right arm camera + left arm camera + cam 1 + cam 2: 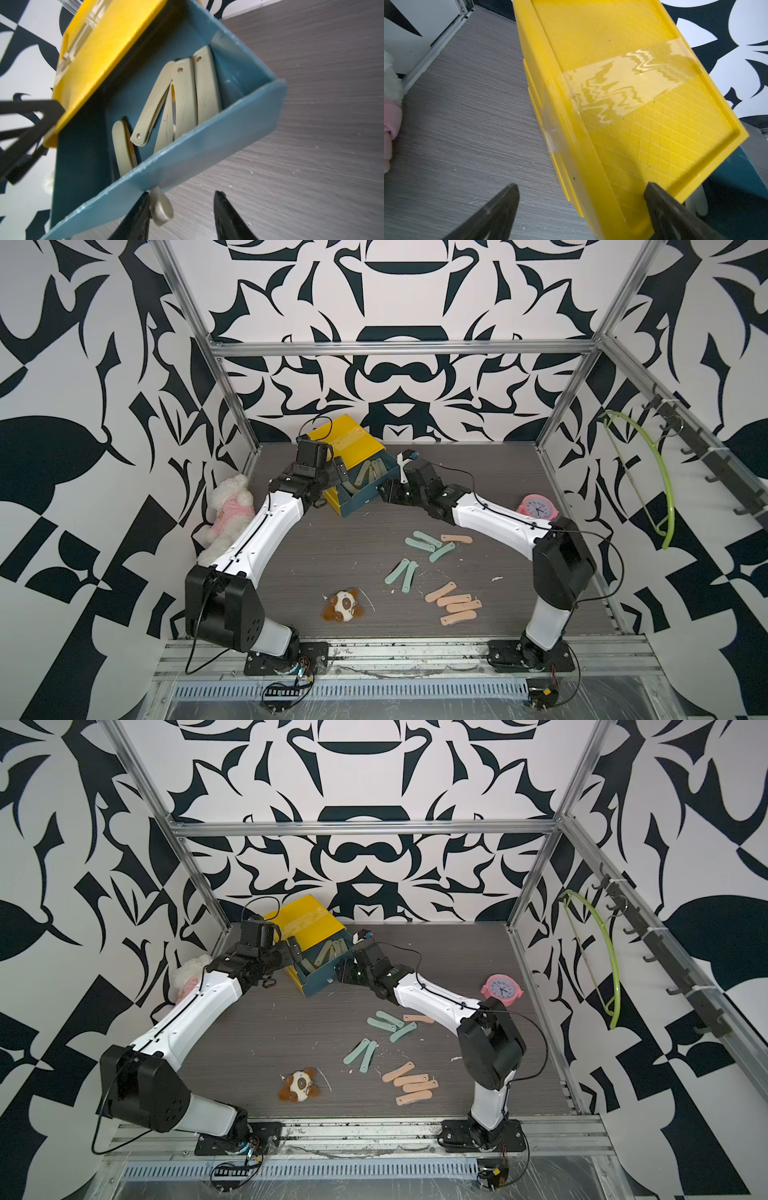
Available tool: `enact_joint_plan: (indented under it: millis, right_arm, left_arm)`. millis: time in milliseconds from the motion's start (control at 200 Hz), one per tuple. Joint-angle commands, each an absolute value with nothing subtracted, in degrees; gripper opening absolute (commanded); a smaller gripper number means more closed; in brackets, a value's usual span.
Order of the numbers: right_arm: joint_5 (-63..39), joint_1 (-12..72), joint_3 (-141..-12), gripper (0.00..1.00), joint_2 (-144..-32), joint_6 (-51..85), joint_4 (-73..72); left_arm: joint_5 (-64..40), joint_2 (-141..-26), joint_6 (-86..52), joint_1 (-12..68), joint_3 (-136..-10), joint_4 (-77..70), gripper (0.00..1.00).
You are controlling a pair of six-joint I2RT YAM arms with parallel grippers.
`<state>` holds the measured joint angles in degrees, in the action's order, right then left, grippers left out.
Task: Place the fruit knives into the drawer by color
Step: Close the drawer in the storage box.
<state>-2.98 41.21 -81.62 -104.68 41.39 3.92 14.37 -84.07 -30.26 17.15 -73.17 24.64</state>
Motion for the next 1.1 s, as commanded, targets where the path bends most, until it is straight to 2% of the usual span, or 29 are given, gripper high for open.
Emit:
enact_joint_plan:
  millis: [0, 450, 735, 935, 1100]
  right_arm:
    - [-2.97, 40.93, -85.29, 0.51, -106.42, 44.06, -1.53]
    - [-2.82, 40.85, -91.43, 0.53, -115.84, 51.07, -8.09]
    - [-3.14, 40.85, -91.8, 0.54, -116.5, 51.55, -9.29]
    - [-3.46, 41.6, -82.94, 0.56, -109.31, 52.0, -13.42]
    - [-3.19, 42.35, -74.03, 0.51, -105.44, 55.47, -17.72]
  left_arm:
    - [12.35, -85.08, -29.97, 17.14, -70.8, 26.96, 0.99]
    - [9.86, -85.34, -31.03, 17.14, -68.6, 25.95, 1.0]
    - [8.61, -85.17, -31.55, 17.14, -67.31, 25.25, 1.0]
    - [8.7, -84.64, -31.64, 17.13, -67.32, 25.06, 0.99]
    - [8.35, -84.38, -31.64, 16.9, -67.24, 24.65, 0.99]
